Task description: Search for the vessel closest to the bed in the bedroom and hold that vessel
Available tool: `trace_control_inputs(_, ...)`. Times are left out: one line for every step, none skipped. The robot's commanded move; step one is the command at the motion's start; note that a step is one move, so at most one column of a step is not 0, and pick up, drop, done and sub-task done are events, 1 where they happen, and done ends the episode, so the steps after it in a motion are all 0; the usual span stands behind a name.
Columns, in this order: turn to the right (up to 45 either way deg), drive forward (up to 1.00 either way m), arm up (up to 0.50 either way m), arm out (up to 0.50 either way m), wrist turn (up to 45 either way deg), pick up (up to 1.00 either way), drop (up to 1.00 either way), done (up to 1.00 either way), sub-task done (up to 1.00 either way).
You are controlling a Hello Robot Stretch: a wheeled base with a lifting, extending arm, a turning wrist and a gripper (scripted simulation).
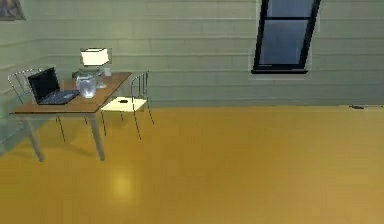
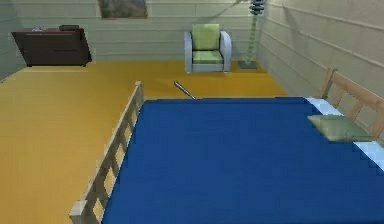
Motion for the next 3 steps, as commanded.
trace_control_inputs(0.0, 1.00, 0.00, 0.00, 0.0, 0.00, 0.00, 0.00, 0.00)
trace_control_inputs(0.0, 1.00, 0.00, 0.00, 0.0, 0.00, 0.00, 0.00, 0.00)
trace_control_inputs(0.0, 0.90, 0.00, 0.00, 0.0, 0.00, 0.00, 0.00, 0.00)
